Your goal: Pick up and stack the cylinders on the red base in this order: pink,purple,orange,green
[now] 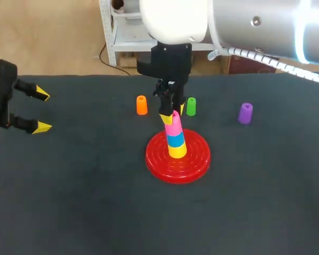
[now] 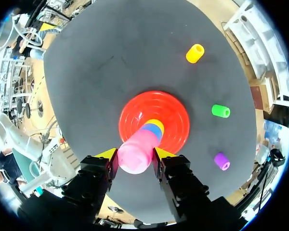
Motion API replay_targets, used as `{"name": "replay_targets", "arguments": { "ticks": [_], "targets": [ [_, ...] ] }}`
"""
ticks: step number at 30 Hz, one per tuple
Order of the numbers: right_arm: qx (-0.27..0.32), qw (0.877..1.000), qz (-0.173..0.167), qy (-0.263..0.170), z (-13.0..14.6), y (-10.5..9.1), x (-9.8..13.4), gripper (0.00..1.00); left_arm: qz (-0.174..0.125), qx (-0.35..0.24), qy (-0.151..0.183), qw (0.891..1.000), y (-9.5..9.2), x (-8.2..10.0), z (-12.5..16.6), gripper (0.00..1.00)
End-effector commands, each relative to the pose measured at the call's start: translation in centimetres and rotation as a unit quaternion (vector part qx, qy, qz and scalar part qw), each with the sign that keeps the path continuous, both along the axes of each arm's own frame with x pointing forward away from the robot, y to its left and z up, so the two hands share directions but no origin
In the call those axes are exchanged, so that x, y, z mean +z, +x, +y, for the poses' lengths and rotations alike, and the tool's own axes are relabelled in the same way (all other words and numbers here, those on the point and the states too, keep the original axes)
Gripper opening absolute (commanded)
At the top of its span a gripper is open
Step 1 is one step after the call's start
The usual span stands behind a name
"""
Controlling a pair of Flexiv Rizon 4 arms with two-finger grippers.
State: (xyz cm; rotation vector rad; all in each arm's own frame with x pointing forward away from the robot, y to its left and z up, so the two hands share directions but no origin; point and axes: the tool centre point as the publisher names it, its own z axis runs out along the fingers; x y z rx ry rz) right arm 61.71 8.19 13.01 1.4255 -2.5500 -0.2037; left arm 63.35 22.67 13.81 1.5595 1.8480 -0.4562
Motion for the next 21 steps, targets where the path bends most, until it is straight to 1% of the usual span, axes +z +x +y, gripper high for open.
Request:
{"name": "replay_targets", "arguments": {
  "ticks": [1,4,7,14,16,17,21],
  "targets": [
    [-0.001,0.999,-0.026,0.021,-0.5,-1.6,-1.5,1.00,-0.002,0.000,-0.001,1.000,-0.1,-0.1,0.0,1.00],
    [0.007,0.999,-0.031,0.026,-0.3,-1.2,-0.1,1.00,-0.002,0.000,-0.001,1.000,-0.1,-0.1,0.0,1.00],
    [0.018,0.999,-0.028,0.026,0.0,-0.5,1.3,1.00,-0.002,0.000,-0.001,1.000,-0.1,-0.1,0.0,1.00],
    [0.043,0.998,-0.015,0.042,0.5,1.6,3.6,1.00,-0.002,0.000,-0.001,1.000,-0.1,-0.1,0.0,1.00],
    [0.051,0.997,-0.010,0.058,0.5,2.3,4.1,1.00,-0.002,0.000,-0.001,1.000,-0.1,-0.1,0.0,1.00],
    [0.050,0.997,-0.014,0.064,0.3,2.6,4.3,1.00,-0.002,0.000,-0.001,1.000,-0.1,-0.1,0.0,1.00],
    [0.028,0.995,-0.020,0.094,-1.3,3.6,5.1,1.00,-0.002,0.000,-0.001,1.000,-0.1,-0.1,0.0,1.00]
  ]
}}
